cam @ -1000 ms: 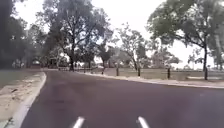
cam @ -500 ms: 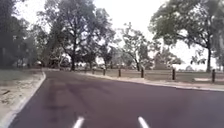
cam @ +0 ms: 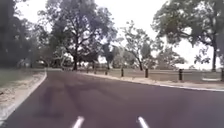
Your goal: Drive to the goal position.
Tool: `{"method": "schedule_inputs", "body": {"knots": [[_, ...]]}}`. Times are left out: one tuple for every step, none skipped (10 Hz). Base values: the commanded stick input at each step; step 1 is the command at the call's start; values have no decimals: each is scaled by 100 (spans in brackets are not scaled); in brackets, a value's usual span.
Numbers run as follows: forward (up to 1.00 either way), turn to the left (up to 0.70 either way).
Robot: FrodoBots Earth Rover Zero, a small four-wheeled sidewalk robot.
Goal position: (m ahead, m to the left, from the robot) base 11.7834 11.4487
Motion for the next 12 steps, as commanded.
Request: {"method": "schedule_inputs", "body": {"knots": [[60,1],[60,15],[60,15],[60,15],[60,15],[60,15],[60,15],[60,15],[60,15],[60,15],[60,15],[60,11]]}}
